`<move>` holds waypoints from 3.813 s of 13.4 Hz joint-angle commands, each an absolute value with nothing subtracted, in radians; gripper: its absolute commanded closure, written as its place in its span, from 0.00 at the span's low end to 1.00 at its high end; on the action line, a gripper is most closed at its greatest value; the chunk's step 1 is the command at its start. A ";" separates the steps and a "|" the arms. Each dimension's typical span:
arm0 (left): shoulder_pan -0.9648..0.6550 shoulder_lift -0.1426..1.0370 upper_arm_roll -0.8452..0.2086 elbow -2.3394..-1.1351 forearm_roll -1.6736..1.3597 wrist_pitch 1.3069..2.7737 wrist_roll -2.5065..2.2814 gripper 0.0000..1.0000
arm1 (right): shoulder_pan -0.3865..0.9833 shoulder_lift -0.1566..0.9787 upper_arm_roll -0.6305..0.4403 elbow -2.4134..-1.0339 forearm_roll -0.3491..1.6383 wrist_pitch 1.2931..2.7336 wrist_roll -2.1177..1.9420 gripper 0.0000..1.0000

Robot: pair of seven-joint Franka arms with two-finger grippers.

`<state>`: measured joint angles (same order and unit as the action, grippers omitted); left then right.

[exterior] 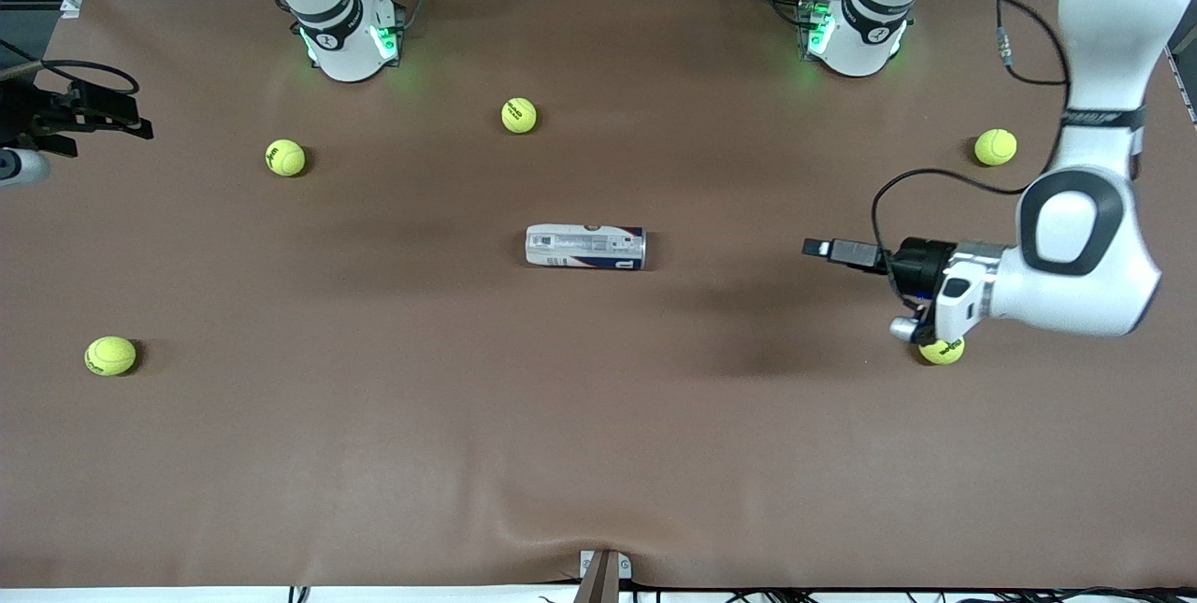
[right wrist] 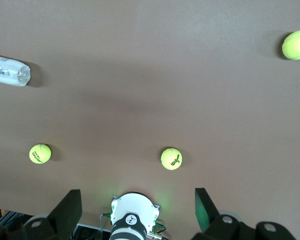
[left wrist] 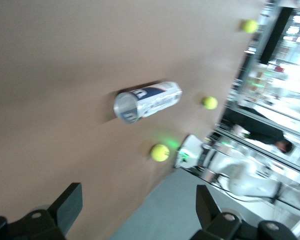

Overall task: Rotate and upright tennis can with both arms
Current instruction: 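Move the left gripper to the open end of the can, then grasp the can's open end with the left gripper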

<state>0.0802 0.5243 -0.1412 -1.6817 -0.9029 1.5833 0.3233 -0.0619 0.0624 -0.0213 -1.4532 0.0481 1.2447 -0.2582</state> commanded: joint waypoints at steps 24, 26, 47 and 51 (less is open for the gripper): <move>-0.261 0.624 -0.209 -2.011 -1.617 2.120 0.722 0.00 | 0.017 0.057 -0.031 -1.397 -0.001 1.375 0.239 0.00; -0.281 0.650 -0.209 -1.973 -1.621 2.140 0.732 0.02 | 0.075 0.048 -0.096 -1.405 -0.005 1.370 0.238 0.00; -0.365 0.534 -0.199 -1.813 -1.320 2.233 0.164 1.00 | 0.017 -0.021 -0.061 -1.489 -0.034 1.370 0.028 0.00; -0.383 0.505 -0.204 -1.711 -1.030 2.233 -0.125 1.00 | 0.017 -0.021 -0.071 -1.488 -0.020 1.382 0.034 0.00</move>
